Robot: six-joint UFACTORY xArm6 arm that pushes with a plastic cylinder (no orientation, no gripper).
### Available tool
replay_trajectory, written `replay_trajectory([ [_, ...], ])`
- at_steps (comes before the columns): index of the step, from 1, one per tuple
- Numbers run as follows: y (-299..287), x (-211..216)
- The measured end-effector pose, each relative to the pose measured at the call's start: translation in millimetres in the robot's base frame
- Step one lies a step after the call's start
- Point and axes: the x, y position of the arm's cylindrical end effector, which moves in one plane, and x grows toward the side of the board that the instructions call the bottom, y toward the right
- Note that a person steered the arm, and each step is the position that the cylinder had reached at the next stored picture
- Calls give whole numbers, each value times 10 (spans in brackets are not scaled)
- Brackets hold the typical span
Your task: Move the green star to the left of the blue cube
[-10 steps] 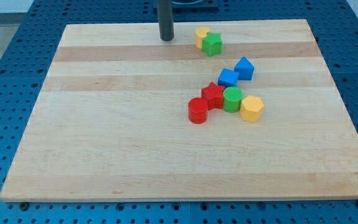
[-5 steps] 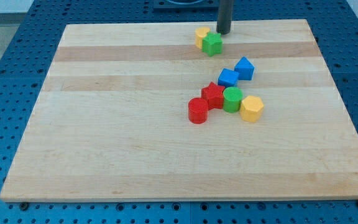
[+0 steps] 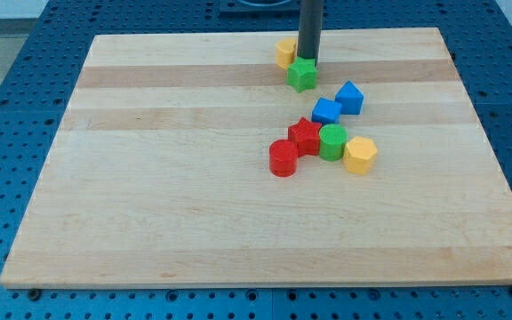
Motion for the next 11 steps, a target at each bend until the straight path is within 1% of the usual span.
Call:
replay_trajectory([
  [4,-270,446],
  [11,-301,719],
])
